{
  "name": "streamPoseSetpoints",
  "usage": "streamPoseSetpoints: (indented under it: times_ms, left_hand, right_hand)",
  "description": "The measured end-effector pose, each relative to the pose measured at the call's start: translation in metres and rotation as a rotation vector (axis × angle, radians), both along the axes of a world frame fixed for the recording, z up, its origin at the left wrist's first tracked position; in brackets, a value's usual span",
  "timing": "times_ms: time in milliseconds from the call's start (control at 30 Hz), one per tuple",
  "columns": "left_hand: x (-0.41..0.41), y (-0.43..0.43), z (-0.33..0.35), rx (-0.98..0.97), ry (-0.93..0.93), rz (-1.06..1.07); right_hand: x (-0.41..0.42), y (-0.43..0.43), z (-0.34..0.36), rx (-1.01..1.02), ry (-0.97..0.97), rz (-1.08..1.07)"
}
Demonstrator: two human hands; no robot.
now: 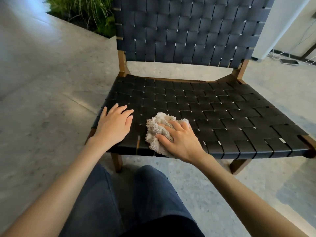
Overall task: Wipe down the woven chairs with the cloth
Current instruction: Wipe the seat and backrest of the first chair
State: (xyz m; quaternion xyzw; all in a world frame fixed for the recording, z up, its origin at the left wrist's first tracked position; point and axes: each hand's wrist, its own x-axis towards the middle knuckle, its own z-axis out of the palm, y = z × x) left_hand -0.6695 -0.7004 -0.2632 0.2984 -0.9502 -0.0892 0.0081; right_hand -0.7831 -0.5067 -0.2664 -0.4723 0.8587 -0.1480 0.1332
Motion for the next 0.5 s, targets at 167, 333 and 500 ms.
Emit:
streamPoseSetpoints:
  times_ms: [167,333,500]
  left_hand:
    - [0.057,-0.019,0.01,0.043,0.202,0.204]
    - [0.083,-0.01,0.001,0.287,0.373,0.414]
    - [0.076,-0.003,-0.002,0.324,0.512,0.553]
  right_hand:
    - [0.034,-0.062,-0.001,-0.041,-0.091,0.14]
    - [0.058,-0.119,0.007,-0.113,-0.156,0.204]
    - [0.07,-0.155,0.012,-0.187,-0.125,0.192]
